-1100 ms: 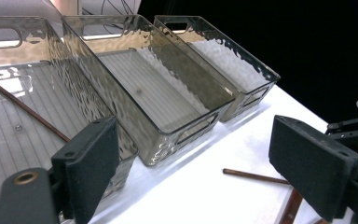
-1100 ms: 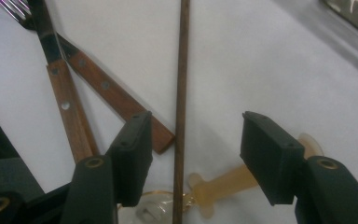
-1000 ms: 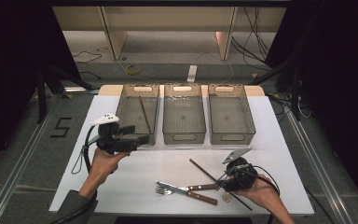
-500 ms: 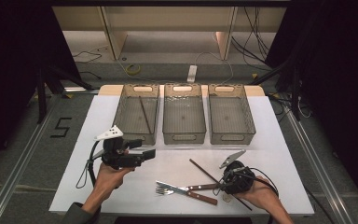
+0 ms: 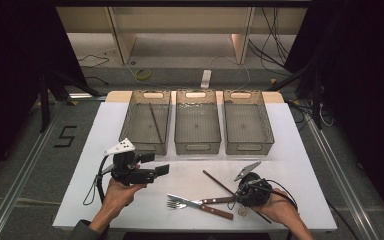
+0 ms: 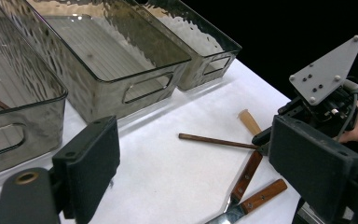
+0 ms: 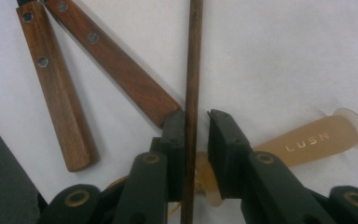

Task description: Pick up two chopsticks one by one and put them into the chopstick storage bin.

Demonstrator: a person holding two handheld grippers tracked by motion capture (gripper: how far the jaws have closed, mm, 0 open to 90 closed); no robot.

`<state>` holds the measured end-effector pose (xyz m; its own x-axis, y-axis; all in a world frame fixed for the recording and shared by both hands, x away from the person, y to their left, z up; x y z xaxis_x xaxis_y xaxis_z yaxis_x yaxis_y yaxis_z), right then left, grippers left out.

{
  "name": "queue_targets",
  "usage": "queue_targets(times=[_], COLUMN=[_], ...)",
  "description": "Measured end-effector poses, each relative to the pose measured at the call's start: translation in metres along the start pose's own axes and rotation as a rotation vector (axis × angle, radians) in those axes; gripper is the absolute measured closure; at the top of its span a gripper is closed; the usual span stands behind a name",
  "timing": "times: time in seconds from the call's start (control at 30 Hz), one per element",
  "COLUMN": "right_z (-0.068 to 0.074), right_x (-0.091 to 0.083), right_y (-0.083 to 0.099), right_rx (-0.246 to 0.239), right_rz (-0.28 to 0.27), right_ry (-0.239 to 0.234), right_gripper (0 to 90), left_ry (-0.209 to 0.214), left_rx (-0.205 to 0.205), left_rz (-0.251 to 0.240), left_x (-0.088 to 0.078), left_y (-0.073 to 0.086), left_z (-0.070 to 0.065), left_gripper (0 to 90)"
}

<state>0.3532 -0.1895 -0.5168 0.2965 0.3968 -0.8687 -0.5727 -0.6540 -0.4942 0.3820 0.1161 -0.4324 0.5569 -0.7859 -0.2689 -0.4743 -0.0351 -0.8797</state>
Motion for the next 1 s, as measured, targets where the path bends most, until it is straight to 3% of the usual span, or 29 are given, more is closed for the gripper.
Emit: queue_targets(times=[0.4, 0.67, 1.0], right_z=[0.000, -0.002, 0.008], right_x=[0.001, -0.020, -0.026], right_y=[-0.005, -0.016, -0.036], right_rx=[-0.005, 0.004, 0.008], right_rz=[-0.011, -0.130, -0.260], right_ry=[-0.001, 0.014, 0.029], right_gripper=[85.3, 85.5, 85.4], left_ry=[0.005, 0.008, 0.012], left_rx=[-0.005, 0.003, 0.012], left_rz=[0.013, 0.024, 0.045], left_x=[0.002, 0.005, 0.011], left_y=[0.002, 0.004, 0.009], left_z=[0.000, -0.003, -0.009], left_gripper=[16.1, 16.1, 16.0])
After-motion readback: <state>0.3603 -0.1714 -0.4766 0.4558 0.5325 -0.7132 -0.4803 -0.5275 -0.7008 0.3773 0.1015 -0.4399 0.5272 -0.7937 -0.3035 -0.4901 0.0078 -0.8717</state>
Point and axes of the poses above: each handheld gripper's, and its own axes: x roughly forward along the jaws, y roughly out of its underside, z roughly to its left, the point moved 6 cm from there along x, roughly forward along the jaws, and after that the axes turned 8 degrees about -z, right-handed, at the moved point
